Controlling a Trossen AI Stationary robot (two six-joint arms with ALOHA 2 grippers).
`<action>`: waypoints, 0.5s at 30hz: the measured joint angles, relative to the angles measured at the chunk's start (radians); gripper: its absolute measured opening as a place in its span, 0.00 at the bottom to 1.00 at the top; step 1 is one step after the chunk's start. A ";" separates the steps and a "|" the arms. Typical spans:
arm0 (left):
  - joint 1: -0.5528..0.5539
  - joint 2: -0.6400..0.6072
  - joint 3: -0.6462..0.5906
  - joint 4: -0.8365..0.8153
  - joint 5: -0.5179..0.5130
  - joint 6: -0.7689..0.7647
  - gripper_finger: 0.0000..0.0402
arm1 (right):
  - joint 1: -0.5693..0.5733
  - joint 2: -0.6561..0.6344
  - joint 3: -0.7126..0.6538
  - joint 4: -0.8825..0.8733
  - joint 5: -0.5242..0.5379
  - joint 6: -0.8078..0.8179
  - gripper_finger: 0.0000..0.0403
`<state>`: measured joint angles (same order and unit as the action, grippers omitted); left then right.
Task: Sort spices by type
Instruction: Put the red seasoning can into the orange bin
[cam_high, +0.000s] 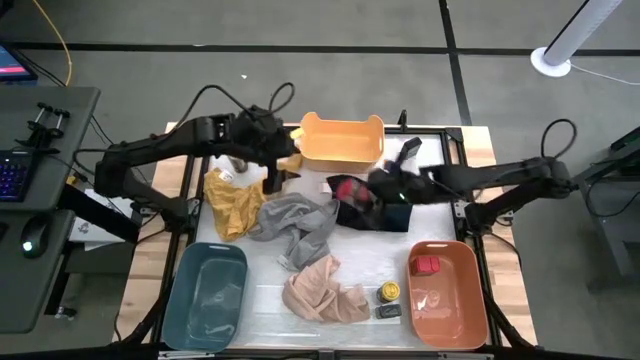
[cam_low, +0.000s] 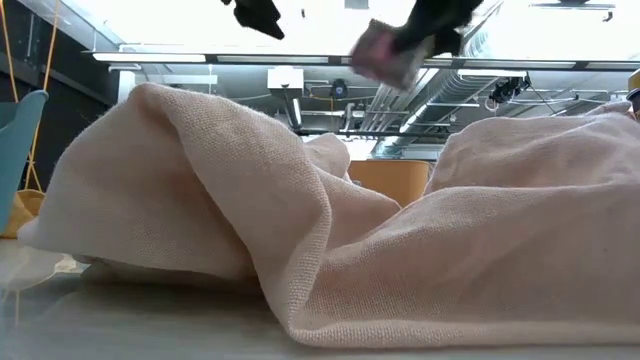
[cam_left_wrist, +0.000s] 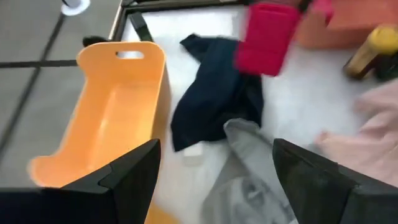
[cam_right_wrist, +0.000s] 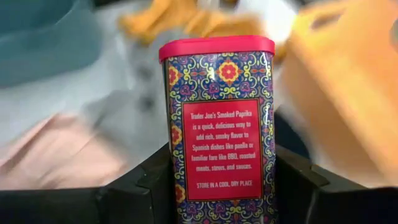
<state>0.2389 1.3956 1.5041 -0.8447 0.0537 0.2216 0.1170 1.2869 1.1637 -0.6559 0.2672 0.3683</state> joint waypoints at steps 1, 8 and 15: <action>0.016 -0.013 -0.030 0.034 0.027 -0.017 0.74 | 0.032 -0.017 0.000 -0.042 -0.009 0.044 0.47; 0.031 -0.096 -0.262 0.273 0.098 -0.156 0.74 | 0.382 -0.059 0.000 -0.231 0.057 0.486 0.47; -0.011 -0.126 -0.388 0.424 0.098 -0.247 0.74 | 0.716 -0.015 -0.001 -0.318 0.275 1.006 0.47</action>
<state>0.2279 1.2693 1.1160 -0.4207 0.1516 -0.0255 0.8334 1.2722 1.1625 -0.9735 0.5427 1.3744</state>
